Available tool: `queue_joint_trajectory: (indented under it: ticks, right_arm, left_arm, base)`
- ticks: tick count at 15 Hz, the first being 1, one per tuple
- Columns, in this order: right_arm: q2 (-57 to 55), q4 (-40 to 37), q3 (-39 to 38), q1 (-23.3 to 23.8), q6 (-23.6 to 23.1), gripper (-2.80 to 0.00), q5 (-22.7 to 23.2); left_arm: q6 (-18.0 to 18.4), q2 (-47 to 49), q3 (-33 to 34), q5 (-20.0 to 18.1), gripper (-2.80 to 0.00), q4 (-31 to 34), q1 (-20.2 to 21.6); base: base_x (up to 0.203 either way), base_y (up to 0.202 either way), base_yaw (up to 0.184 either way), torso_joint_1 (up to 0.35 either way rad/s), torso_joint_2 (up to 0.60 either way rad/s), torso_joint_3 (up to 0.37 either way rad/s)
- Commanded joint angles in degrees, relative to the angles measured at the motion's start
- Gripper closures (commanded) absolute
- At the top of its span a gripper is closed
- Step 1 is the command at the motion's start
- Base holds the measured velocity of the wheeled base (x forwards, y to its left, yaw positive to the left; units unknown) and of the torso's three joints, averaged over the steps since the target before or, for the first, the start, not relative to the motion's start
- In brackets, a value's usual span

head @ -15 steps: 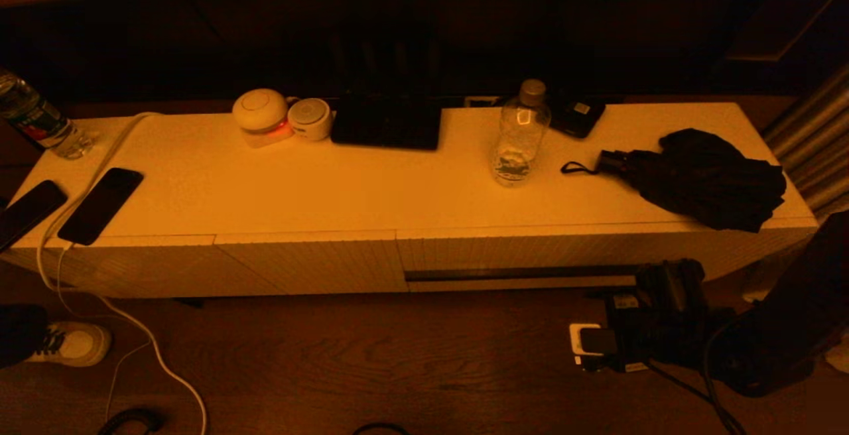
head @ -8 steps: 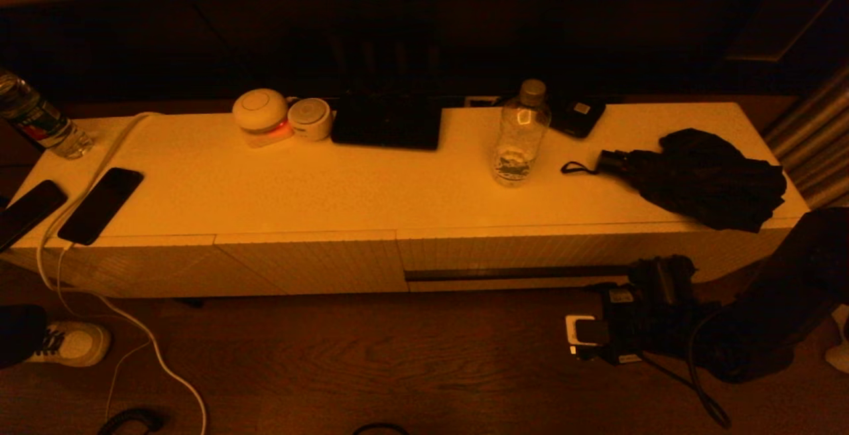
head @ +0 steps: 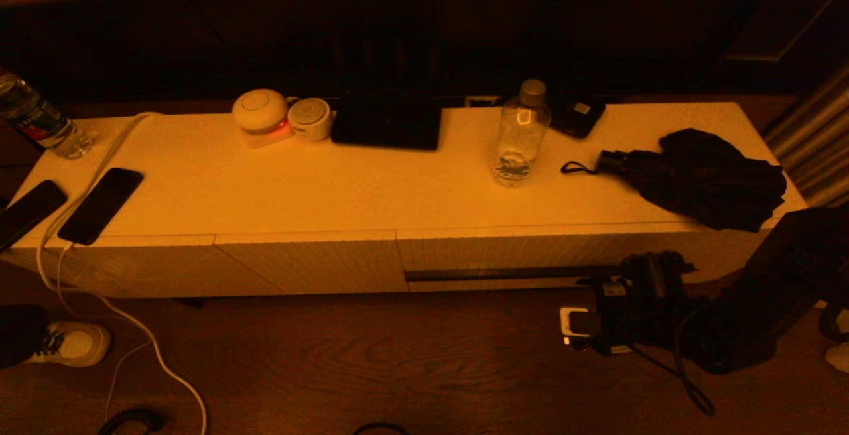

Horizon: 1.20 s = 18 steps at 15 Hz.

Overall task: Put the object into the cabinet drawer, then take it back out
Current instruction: Open the drawer

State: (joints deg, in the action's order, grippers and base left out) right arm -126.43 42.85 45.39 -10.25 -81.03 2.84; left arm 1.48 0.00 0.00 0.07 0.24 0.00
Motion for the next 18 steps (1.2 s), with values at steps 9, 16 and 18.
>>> queue_joint_trajectory:
  ticks: [9, 16, 18]
  right_arm:
    - [-2.46, 1.63, 2.39, -0.12, -0.40, -2.80, 0.61]
    - [-3.16, 2.44, 3.71, -0.12, -0.77, -2.80, 1.64]
    - [-3.91, 2.67, 5.24, -0.12, -0.71, -2.80, 1.64]
  left_arm:
    - [0.02, 0.00, 0.00, 0.01, 0.00, 0.02, 0.00]
    - [0.02, 0.00, 0.00, 0.01, 0.00, 0.02, 0.00]
    - [0.02, 0.00, 0.00, 0.01, 0.00, 0.02, 0.00]
  base:
    - [0.000, 0.000, 0.000, 0.000, 0.00, 0.000]
    - [0.000, 0.000, 0.000, 0.000, 0.00, 0.000]
    - [0.000, 0.000, 0.000, 0.000, 0.00, 0.000]
